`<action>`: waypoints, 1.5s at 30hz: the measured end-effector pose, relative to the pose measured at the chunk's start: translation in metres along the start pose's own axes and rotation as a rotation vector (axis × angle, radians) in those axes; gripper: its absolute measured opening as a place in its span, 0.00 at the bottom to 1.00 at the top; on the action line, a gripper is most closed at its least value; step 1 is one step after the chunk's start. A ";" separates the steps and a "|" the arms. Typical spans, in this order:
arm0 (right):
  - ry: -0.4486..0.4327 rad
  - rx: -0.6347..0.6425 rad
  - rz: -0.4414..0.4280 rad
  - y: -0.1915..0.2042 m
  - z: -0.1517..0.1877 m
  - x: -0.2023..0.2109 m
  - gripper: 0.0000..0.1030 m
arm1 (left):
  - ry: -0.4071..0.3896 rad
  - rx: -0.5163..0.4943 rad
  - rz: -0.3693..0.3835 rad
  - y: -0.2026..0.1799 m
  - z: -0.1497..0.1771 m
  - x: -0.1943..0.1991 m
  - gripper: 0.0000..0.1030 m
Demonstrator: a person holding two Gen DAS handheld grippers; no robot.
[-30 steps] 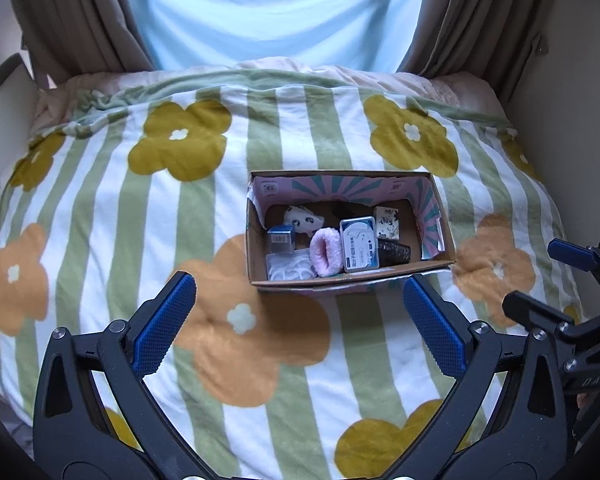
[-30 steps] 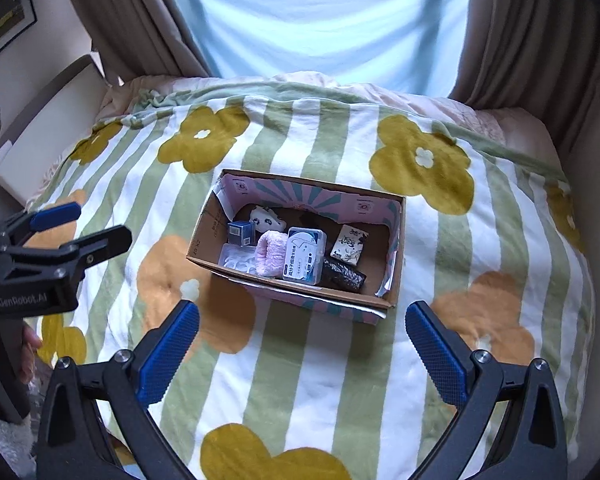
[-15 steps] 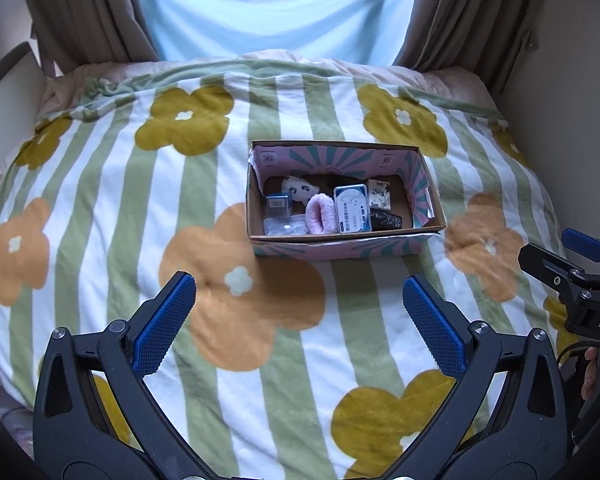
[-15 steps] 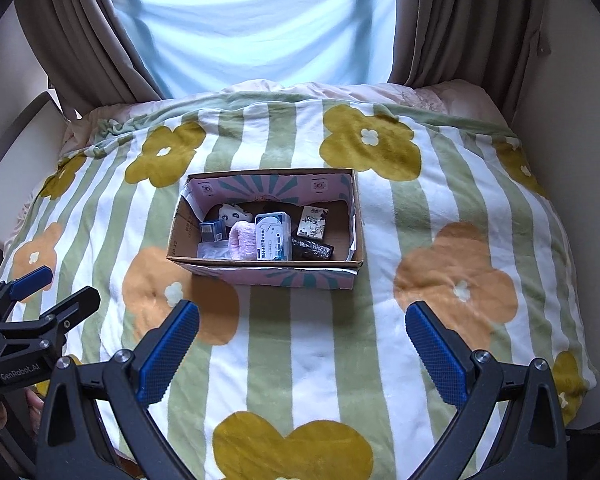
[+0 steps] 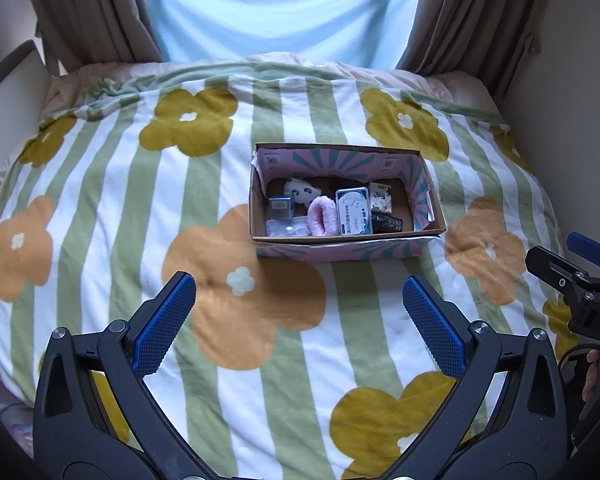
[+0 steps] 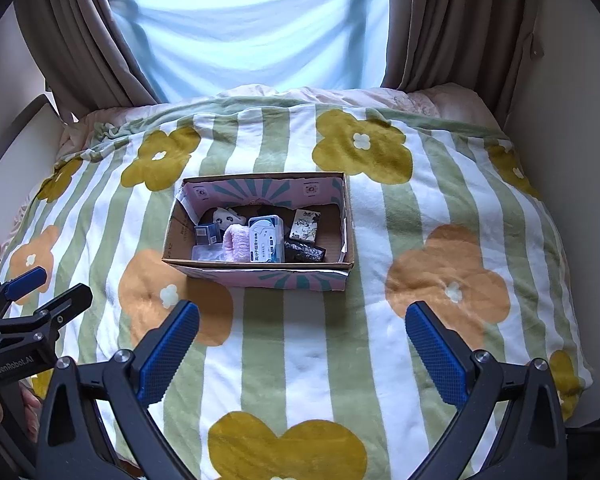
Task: Organize objects
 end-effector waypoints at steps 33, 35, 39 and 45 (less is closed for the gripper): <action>-0.002 0.000 -0.006 -0.007 -0.004 -0.001 1.00 | -0.010 -0.013 -0.006 -0.011 -0.005 -0.001 1.00; -0.001 -0.001 -0.005 -0.007 -0.004 -0.001 1.00 | -0.011 -0.012 -0.008 -0.011 -0.005 -0.001 1.00; -0.002 -0.002 -0.005 -0.008 -0.004 -0.001 1.00 | -0.013 -0.005 -0.010 -0.009 -0.006 -0.001 1.00; -0.004 0.002 -0.005 -0.011 -0.006 -0.001 1.00 | -0.025 0.000 -0.029 -0.007 -0.006 0.000 1.00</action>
Point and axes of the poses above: each gripper's, at about its wrist camera, not at the fingertips, and x roughly against the way its jaws point, y to its left, z to its underside, the point moved 10 cm from there along -x, roughly the way its jaws point, and after that the axes turned 10 degrees about x, right-handed, at the moved point
